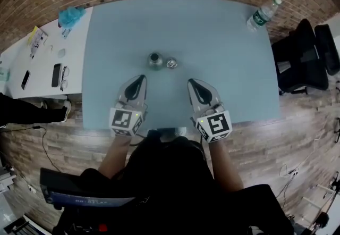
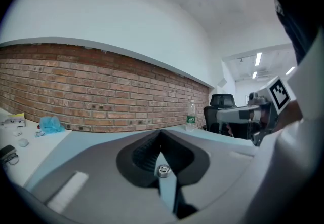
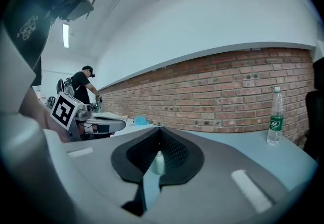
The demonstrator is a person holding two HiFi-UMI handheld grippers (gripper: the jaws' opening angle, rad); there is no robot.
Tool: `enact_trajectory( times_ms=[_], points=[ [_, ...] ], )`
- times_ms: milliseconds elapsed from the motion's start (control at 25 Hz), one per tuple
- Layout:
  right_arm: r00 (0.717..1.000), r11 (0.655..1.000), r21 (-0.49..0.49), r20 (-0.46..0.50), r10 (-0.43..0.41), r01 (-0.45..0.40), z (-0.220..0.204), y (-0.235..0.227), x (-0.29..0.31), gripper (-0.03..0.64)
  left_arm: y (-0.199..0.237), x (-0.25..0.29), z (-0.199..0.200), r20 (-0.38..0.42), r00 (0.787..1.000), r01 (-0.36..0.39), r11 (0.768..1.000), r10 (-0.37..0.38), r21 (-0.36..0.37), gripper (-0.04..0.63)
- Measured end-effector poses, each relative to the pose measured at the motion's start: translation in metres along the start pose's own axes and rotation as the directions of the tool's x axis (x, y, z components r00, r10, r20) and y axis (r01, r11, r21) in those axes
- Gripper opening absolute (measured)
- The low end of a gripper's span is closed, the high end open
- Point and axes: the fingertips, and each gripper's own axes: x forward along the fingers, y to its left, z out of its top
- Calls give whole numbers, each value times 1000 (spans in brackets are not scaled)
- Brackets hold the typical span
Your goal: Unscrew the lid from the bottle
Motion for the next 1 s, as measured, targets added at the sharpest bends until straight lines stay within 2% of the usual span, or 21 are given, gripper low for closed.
enact_trajectory(
  times_ms=[600,1000],
  points=[
    [996,999,-43,78,34,-30,40,8,-12,3,18,-37,36,54,995,-85,996,83,34,0],
    [996,997,-40,66,67,-65,42,7,-14,2,18,-42,39,64,992,-108,994,106,31,0]
  ],
)
